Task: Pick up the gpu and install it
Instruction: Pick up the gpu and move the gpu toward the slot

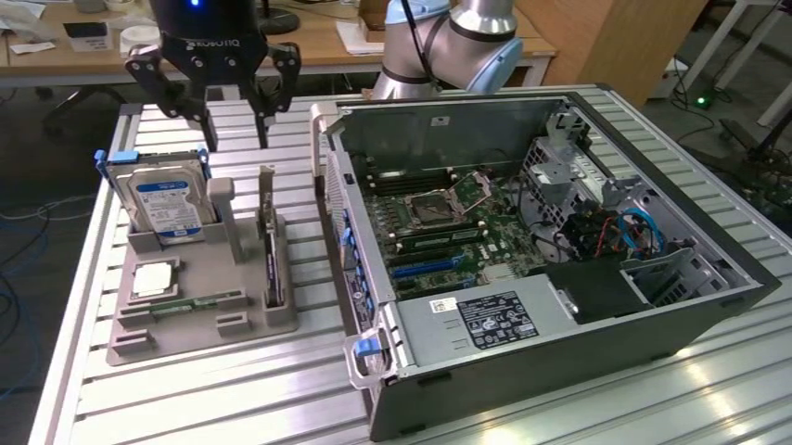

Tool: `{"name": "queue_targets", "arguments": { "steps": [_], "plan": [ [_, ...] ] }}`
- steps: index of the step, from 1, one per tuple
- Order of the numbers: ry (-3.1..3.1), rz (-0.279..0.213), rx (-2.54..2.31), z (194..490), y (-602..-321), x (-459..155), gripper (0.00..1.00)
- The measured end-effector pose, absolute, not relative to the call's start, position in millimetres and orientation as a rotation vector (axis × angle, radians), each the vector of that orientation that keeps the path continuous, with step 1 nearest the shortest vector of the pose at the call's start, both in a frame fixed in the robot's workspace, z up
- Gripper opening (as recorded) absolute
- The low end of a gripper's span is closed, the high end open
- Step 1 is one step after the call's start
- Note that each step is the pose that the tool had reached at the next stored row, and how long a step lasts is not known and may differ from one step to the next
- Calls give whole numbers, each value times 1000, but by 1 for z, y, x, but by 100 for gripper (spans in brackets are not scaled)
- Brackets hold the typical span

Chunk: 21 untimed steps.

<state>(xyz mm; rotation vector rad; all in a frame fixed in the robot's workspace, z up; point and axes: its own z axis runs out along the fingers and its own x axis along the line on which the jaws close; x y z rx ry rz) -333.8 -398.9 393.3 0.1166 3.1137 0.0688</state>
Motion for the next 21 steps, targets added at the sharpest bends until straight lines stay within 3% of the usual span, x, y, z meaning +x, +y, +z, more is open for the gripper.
{"name": "queue_targets", "arguments": {
  "steps": [3, 21],
  "plan": [
    [3115, 68, 101, 393, -399, -334, 65],
    [3118, 66, 11, 386, -406, -334, 65]
  ]
}}
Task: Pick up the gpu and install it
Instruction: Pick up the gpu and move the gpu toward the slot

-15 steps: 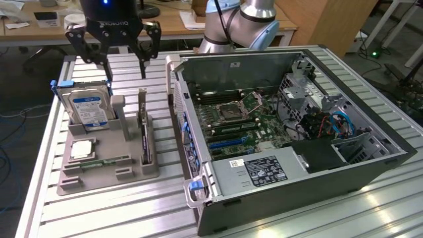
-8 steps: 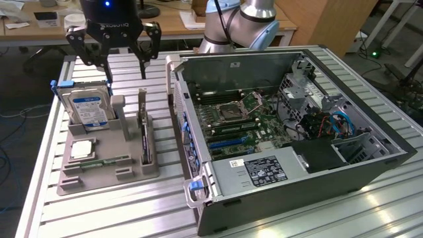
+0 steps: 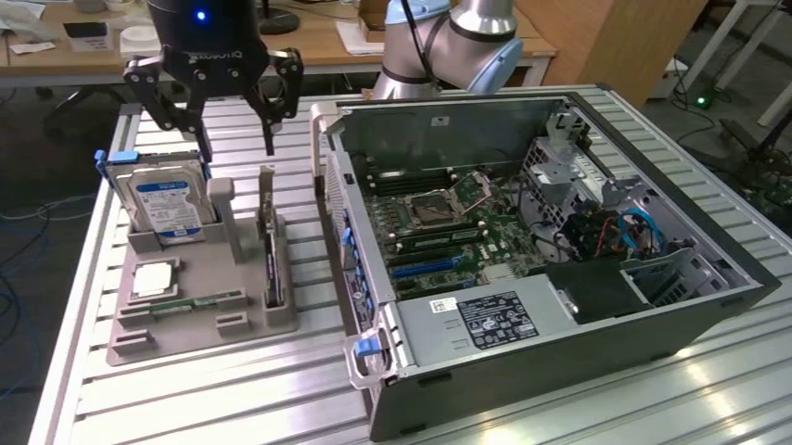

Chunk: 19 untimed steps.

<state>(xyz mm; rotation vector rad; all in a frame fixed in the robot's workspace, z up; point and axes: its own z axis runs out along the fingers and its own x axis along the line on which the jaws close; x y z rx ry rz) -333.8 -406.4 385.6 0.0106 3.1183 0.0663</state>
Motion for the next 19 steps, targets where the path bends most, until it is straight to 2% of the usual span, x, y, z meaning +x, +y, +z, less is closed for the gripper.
{"name": "queue_targets", "arguments": {
  "steps": [19],
  "plan": [
    [3118, 64, 35, 372, -406, -330, 65]
  ]
}}
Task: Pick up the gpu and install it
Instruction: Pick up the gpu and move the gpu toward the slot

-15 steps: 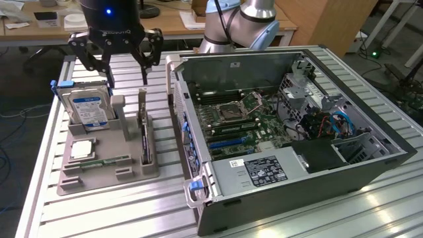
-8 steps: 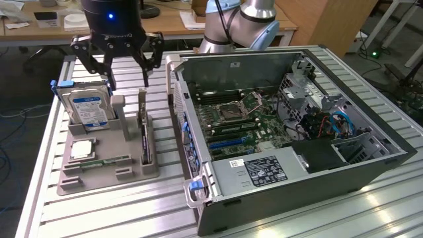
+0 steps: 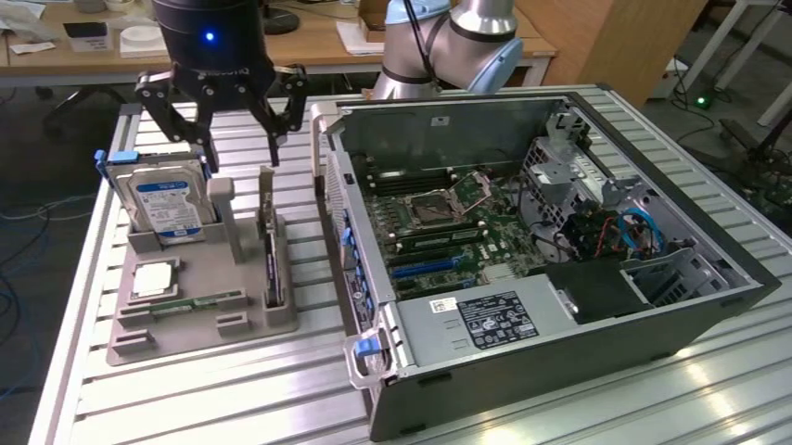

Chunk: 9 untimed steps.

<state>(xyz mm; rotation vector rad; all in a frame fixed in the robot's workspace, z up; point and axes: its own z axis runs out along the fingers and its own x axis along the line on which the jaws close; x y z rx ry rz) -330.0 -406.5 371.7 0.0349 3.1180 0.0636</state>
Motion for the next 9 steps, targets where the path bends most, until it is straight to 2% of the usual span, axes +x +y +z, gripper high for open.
{"name": "queue_targets", "arguments": {
  "steps": [9],
  "plan": [
    [3119, 64, 35, 368, -407, -329, 65]
  ]
}}
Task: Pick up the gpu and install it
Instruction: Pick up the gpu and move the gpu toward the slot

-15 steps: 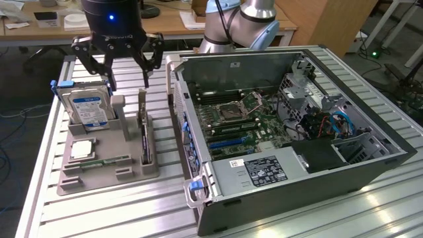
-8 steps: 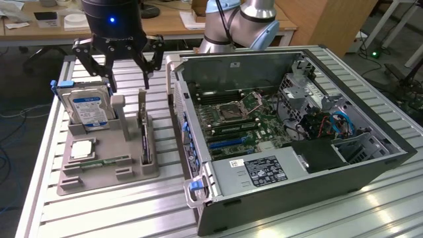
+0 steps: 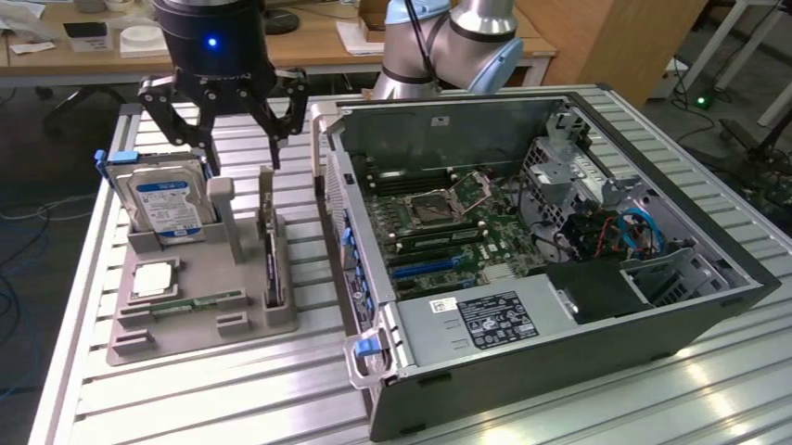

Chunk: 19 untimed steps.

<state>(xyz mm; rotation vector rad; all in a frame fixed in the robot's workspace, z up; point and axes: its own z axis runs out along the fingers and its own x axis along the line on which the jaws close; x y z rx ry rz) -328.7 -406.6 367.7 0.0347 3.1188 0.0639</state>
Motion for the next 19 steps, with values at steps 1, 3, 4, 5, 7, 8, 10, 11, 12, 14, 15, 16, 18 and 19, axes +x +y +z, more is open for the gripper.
{"name": "queue_targets", "arguments": {
  "steps": [1, 3, 4, 5, 7, 8, 10, 11, 12, 14, 15, 16, 18, 19],
  "plan": [
    [3119, 64, 35, 367, -407, -328, 65],
    [3119, 64, 35, 367, -407, -327, 65],
    [3119, 64, 35, 366, -407, -326, 65],
    [3119, 64, 35, 366, -407, -326, 65],
    [3119, 64, 31, 366, -408, -326, 65],
    [3119, 64, 28, 365, -408, -326, 65],
    [3119, 64, 24, 364, -408, -326, 65],
    [3119, 64, 23, 364, -408, -326, 65],
    [3119, 64, 21, 363, -408, -326, 65],
    [3119, 64, 14, 361, -408, -326, 65],
    [3119, 64, 11, 361, -409, -326, 65],
    [3119, 64, 7, 360, -409, -326, 65],
    [3120, 64, 3, 359, -409, -326, 65],
    [3119, 64, 2, 358, -409, -326, 65]
  ]
}}
